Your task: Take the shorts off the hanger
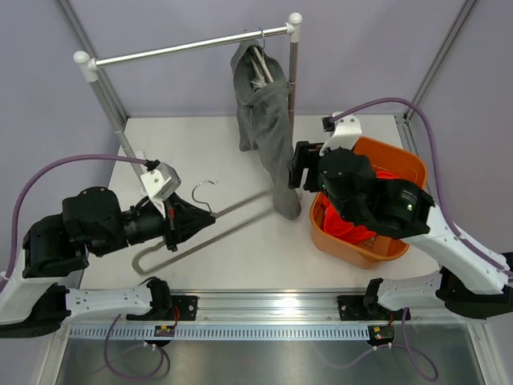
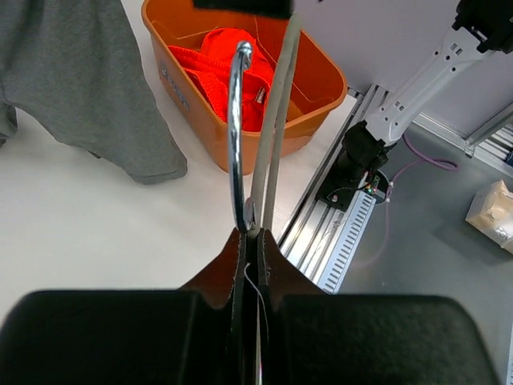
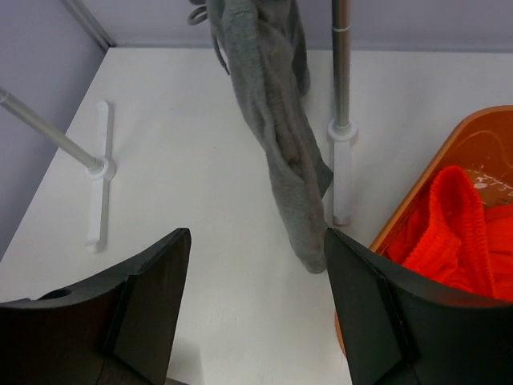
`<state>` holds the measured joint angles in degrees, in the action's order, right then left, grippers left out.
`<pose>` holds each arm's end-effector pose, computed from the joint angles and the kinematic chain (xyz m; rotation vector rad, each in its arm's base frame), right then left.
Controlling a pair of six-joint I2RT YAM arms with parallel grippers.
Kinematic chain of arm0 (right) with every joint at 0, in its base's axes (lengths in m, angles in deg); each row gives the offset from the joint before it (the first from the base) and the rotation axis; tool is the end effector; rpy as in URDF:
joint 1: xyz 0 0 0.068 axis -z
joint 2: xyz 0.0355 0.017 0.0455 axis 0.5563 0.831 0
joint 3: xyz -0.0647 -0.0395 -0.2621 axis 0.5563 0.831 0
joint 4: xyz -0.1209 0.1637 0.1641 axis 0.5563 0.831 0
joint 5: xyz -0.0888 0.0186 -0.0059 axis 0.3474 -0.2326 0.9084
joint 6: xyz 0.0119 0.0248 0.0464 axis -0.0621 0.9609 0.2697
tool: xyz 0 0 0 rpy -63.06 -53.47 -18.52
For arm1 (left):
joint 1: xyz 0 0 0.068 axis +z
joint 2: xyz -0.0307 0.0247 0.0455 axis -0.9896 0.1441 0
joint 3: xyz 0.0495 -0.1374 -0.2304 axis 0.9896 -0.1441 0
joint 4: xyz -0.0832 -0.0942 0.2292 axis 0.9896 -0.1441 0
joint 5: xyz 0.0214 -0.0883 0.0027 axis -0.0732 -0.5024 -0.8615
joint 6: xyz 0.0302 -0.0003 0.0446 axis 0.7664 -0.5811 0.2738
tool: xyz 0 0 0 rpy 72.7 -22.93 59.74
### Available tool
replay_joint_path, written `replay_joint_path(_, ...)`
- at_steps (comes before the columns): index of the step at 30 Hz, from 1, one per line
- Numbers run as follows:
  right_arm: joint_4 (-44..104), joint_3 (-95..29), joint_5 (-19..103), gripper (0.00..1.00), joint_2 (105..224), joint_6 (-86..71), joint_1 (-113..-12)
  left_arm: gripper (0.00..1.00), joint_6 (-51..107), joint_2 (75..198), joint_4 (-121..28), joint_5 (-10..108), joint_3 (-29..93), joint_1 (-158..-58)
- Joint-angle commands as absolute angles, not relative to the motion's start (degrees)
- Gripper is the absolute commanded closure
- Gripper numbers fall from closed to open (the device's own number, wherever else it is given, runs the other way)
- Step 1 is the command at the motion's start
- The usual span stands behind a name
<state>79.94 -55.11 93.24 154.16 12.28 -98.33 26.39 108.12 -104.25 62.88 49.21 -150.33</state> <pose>0.1159 0.1863 0.4865 -0.1481 1.8750 0.3386 0.0358 -0.0819 0.4902 0.8208 1.7227 -0.9131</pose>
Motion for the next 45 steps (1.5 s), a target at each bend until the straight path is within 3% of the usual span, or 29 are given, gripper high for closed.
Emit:
replay_joint_path(1,83.25,-58.15,100.61,0.24,147.95,11.94,-99.01,1.00,23.46,109.65,-107.02,78.52,52.43,-149.74)
replay_joint_path(5,84.65,-58.06,104.74,0.21,144.61,11.25,-99.01,1.00,21.52,113.79,-113.18,90.04,56.65,-149.65)
replay_joint_path(13,85.63,-59.46,108.62,0.17,143.10,6.94,-98.75,1.00,23.00,118.69,-114.33,99.29,64.13,-146.85)
replay_joint_path(17,83.61,-58.94,102.59,0.14,143.80,4.21,-95.77,1.00,26.52,122.14,-110.13,88.43,65.28,-132.93)
replay_joint_path(21,81.68,-56.92,90.79,0.14,143.89,2.98,-84.11,1.00,28.46,124.95,-104.85,76.45,64.92,-119.53)
replay_joint_path(27,77.98,-55.43,80.94,0.12,145.47,-0.09,-74.94,1.00,27.32,131.45,-98.08,58.79,69.14,-103.79)
replay_joint_path(35,73.15,-51.91,65.13,0.11,147.41,0.52,-59.65,1.00,27.67,137.96,-90.78,49.81,74.32,-95.79)
replay_joint_path(45,70.07,-49.62,59.93,0.11,148.90,0.69,-55.33,1.00,28.72,143.32,-87.44,50.07,80.13,-91.38)
